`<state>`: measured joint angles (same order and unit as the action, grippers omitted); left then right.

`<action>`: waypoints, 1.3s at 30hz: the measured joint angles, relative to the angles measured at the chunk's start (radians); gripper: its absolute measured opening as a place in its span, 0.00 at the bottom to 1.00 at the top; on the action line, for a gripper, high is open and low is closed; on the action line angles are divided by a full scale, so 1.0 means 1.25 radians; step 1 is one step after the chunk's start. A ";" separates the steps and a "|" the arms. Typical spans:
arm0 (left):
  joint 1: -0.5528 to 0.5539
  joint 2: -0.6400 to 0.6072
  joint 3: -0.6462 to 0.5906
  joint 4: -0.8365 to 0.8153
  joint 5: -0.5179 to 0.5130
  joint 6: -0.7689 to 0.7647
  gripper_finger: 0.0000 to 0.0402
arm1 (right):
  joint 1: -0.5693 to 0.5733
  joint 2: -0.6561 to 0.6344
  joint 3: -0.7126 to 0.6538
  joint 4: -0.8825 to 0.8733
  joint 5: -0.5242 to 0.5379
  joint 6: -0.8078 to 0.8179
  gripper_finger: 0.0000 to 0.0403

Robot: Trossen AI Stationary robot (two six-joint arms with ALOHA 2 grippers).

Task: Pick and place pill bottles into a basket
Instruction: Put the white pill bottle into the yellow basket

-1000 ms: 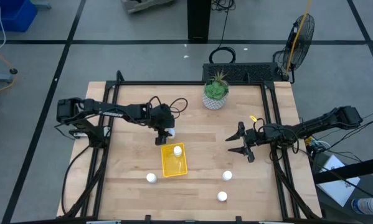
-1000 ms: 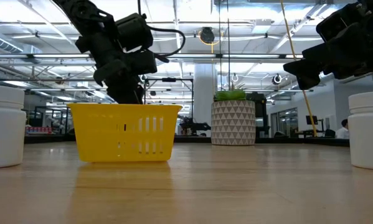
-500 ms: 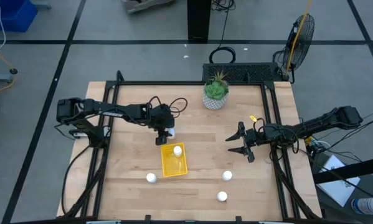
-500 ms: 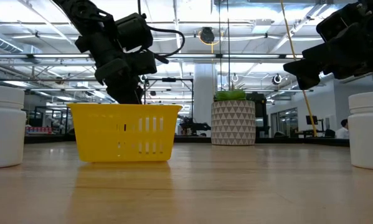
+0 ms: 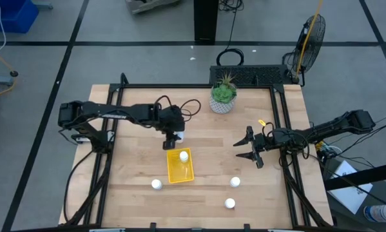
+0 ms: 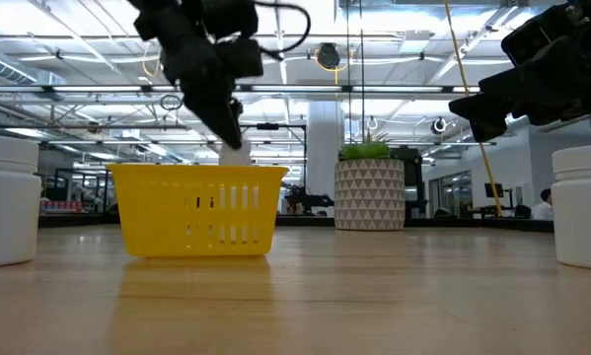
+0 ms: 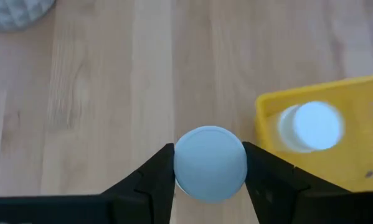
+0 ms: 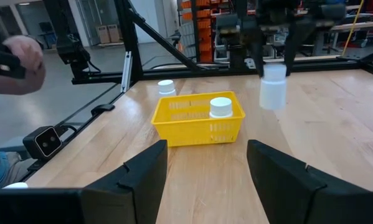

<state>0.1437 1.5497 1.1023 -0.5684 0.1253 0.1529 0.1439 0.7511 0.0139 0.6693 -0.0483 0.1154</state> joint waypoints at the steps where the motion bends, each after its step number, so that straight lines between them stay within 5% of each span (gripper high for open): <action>1: -0.006 0.000 0.016 -0.012 0.000 0.000 0.41 | 0.000 0.000 0.000 0.000 0.000 0.000 0.53; 9: -0.089 0.000 0.100 -0.097 -0.044 -0.015 0.42 | 0.000 0.000 0.000 0.000 0.000 0.000 0.53; 39: -0.249 0.000 0.102 -0.178 -0.132 -0.144 0.44 | 0.000 0.000 0.000 0.006 0.000 -0.005 0.53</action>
<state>-0.1674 1.5497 1.2303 -0.7912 -0.0398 -0.0266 0.1436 0.7509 0.0139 0.6773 -0.0483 0.1093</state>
